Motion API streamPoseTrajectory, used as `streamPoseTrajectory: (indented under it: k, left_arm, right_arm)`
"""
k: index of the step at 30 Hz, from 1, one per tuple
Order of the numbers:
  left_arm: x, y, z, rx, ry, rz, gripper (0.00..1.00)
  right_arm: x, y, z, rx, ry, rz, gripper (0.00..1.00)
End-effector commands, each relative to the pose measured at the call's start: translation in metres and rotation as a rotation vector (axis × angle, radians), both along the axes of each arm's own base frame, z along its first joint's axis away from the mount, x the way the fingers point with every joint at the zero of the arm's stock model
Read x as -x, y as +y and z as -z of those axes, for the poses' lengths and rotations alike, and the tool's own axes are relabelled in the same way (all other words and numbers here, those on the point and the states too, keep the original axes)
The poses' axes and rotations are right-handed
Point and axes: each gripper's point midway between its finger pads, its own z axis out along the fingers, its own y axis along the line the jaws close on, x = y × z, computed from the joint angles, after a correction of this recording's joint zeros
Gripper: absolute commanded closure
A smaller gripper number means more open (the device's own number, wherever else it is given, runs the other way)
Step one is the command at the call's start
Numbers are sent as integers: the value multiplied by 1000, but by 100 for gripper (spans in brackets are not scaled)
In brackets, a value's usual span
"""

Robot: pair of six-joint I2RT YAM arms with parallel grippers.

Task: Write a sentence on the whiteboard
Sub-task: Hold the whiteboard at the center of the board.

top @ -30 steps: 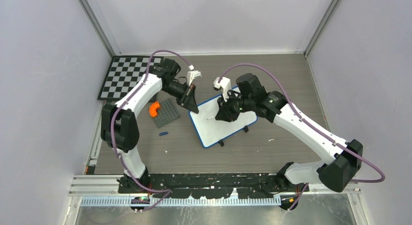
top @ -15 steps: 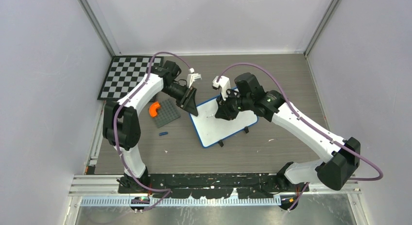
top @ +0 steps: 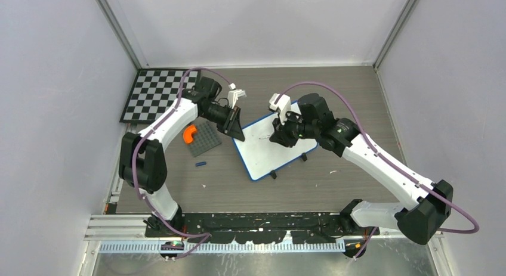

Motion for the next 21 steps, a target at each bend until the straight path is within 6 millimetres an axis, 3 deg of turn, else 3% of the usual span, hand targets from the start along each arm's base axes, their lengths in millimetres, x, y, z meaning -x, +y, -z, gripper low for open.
streamPoseTrajectory:
  k: [1, 5, 9, 17, 21]
  left_arm:
    - [-13, -3, -5, -16, -33, -24, 85]
    - [-17, -1, -16, -10, -38, -23, 69]
    - [-19, -4, -25, 13, -64, -14, 61]
    - [-32, -22, -24, 40, -69, -15, 63]
    - [-36, -29, -30, 74, -54, -13, 75]
  right_arm:
    - [-1, 7, -16, -73, -42, -16, 100]
    - [-7, 13, -18, -76, -43, -18, 100]
    - [-6, 16, -20, -73, -41, -36, 100]
    - [-10, 17, -20, -74, -43, -15, 100]
    - [-16, 21, -22, -84, -45, -6, 100]
